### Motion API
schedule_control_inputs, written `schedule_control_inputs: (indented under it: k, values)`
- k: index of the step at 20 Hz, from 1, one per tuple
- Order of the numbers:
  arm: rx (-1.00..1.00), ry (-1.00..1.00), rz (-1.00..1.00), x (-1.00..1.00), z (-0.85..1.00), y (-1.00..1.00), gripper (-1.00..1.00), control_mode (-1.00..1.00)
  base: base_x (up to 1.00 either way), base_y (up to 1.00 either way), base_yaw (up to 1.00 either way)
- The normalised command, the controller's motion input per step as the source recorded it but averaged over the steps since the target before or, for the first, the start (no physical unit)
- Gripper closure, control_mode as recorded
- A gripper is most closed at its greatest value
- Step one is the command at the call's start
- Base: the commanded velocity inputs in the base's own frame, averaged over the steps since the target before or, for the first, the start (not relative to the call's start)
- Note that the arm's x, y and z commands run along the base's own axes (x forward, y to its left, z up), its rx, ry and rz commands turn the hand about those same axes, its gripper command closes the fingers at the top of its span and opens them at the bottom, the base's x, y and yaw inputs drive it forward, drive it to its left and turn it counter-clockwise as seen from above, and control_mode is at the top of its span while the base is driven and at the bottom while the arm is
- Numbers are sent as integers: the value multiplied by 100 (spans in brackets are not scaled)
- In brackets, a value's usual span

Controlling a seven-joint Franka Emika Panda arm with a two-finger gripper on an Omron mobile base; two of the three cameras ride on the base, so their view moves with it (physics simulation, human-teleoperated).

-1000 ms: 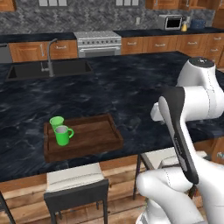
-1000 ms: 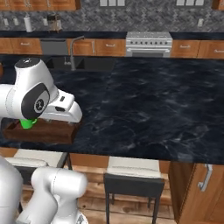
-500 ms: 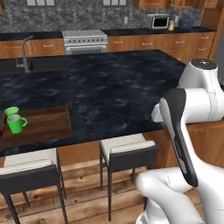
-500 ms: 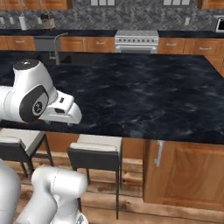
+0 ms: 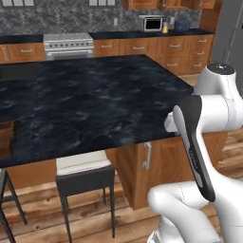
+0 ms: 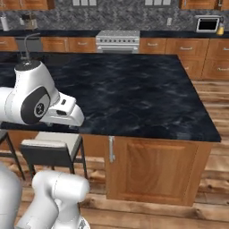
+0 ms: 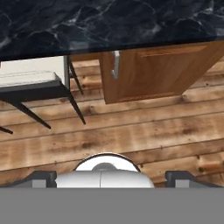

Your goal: There is a tray on the dining counter. Grab the cup, mug, and pitcher and place them on the tray. The pitcher may be placed next to the tray if it cannot fit the tray.

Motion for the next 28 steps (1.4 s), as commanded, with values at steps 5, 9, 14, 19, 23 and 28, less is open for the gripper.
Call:
schedule_control_inputs:
  k: [5,9,14,19,23,28]
  values:
    - [0,0,0,0,0,0,-100,100,-8,-100,0]
    - [0,0,0,0,0,0,-100,100,-5,-100,1]
    - [0,0,0,0,0,0,-100,100,-7,-100,0]
    - [0,0,0,0,0,0,-100,100,-1,-100,0]
    - [0,0,0,0,0,0,-100,100,2,-100,0]
    - [0,0,0,0,0,0,-100,100,40,-100,0]
